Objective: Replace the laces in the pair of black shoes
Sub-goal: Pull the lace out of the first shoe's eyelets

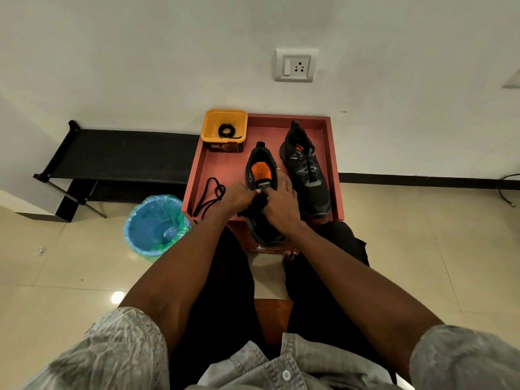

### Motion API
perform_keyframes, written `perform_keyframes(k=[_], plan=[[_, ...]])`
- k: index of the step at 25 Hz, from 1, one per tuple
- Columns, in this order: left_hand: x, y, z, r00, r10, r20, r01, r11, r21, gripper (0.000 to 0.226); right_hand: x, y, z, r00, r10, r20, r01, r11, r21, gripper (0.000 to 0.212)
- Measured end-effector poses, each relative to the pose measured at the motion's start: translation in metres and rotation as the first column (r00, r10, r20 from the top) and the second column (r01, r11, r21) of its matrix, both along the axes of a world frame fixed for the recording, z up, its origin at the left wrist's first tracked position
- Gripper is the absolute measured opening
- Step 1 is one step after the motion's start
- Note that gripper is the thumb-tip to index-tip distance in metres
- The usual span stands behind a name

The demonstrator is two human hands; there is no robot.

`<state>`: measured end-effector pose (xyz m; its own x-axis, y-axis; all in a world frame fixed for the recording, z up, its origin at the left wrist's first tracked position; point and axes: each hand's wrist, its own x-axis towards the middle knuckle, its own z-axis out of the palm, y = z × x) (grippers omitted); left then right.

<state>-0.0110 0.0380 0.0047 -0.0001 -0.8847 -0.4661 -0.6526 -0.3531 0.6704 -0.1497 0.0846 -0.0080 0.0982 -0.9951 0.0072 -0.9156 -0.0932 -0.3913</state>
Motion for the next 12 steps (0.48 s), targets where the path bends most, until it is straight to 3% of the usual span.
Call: perform_keyframes(k=[3,5,7,10,12], plan=[[-0.001,0.001,0.004,0.999,-0.029,0.029,0.029,1.000,0.006,0.044,0.001,-0.006,-0.008,0.988,0.091,-0.126,-0.081,0.994,0.080,0.030],[-0.001,0.002,0.006,0.998,-0.044,0.047,0.044,0.999,0.001,0.044,-0.001,-0.007,-0.010,0.993,0.108,-0.044,-0.105,0.991,0.084,0.029],[-0.001,0.002,0.003,0.999,-0.037,0.034,0.036,0.999,0.011,0.042,-0.004,-0.001,-0.008,0.985,0.051,0.162,-0.060,0.997,0.053,0.025],[-0.002,0.002,0.004,0.995,-0.071,0.067,0.071,0.997,-0.002,0.046,-0.014,0.008,-0.001,0.858,-0.235,0.458,0.238,0.970,0.050,0.027],[-0.003,0.002,0.009,0.989,-0.110,0.096,0.111,0.994,-0.008,0.047,-0.026,0.007,0.005,0.697,-0.462,0.548,0.511,0.857,0.073,0.022]])
